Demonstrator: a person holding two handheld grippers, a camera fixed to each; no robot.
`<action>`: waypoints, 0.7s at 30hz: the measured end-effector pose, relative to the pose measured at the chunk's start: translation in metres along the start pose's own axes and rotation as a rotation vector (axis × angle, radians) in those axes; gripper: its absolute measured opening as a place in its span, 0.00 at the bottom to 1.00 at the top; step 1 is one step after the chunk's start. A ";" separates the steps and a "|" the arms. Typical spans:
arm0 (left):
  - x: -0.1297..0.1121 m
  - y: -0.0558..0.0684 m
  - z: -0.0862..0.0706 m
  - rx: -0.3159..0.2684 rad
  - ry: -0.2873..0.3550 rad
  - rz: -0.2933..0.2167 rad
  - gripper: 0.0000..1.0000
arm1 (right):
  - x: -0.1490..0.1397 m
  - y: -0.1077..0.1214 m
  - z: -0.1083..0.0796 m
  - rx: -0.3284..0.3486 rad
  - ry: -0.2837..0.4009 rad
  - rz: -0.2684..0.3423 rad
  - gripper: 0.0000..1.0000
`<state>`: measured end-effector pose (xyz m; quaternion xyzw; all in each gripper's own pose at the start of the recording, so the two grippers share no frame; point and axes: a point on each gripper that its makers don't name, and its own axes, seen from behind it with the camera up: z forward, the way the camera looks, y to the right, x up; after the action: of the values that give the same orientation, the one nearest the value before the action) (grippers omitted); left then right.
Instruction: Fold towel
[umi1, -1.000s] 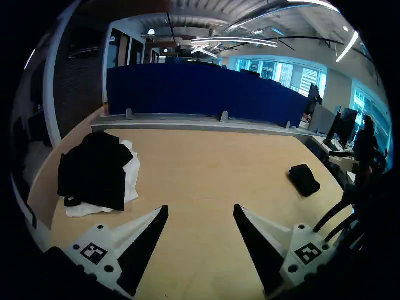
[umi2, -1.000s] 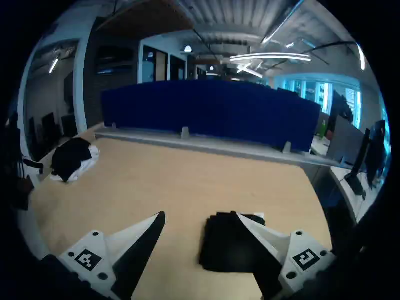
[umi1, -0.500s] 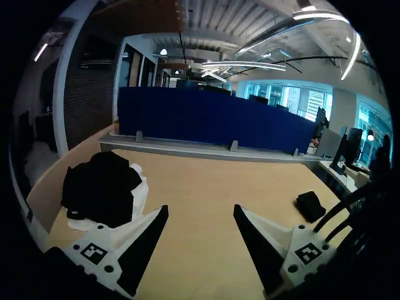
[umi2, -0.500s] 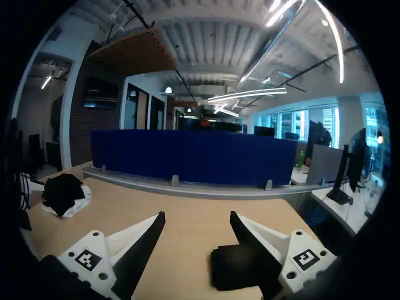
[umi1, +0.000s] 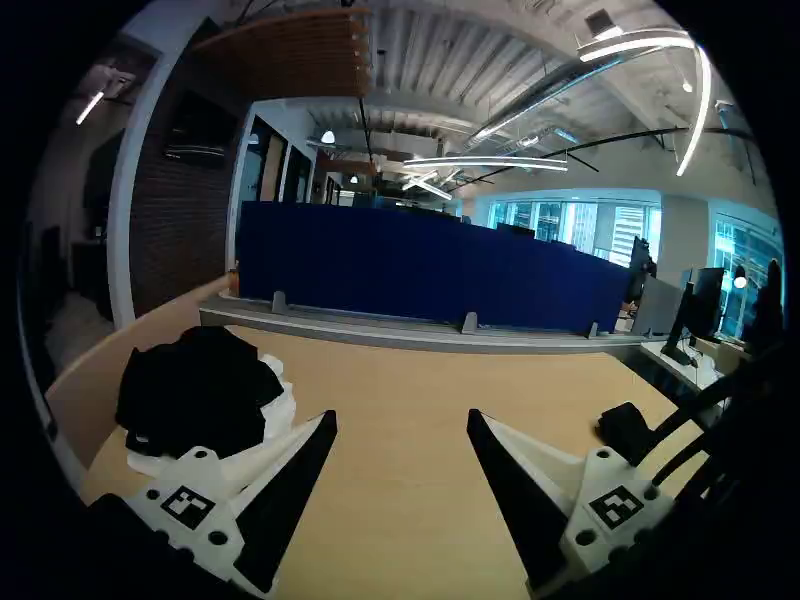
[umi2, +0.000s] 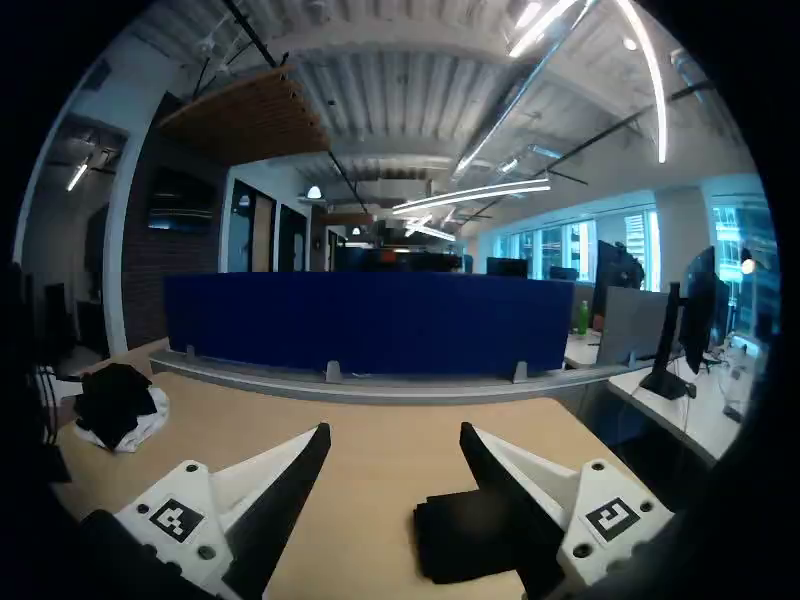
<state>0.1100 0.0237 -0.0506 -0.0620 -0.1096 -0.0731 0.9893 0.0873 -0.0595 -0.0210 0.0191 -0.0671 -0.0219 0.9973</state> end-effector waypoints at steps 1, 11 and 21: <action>-0.002 0.001 0.001 -0.002 0.010 0.005 0.97 | -0.001 -0.001 0.000 0.004 0.000 -0.002 1.00; -0.019 -0.002 0.019 0.025 0.114 0.107 0.97 | -0.004 0.002 0.005 0.019 -0.004 -0.020 1.00; -0.043 -0.003 0.026 0.092 0.187 0.231 0.97 | -0.009 0.004 0.015 0.005 -0.062 -0.046 1.00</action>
<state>0.0630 0.0300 -0.0343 -0.0220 -0.0121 0.0408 0.9989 0.0760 -0.0556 -0.0072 0.0226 -0.0975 -0.0453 0.9939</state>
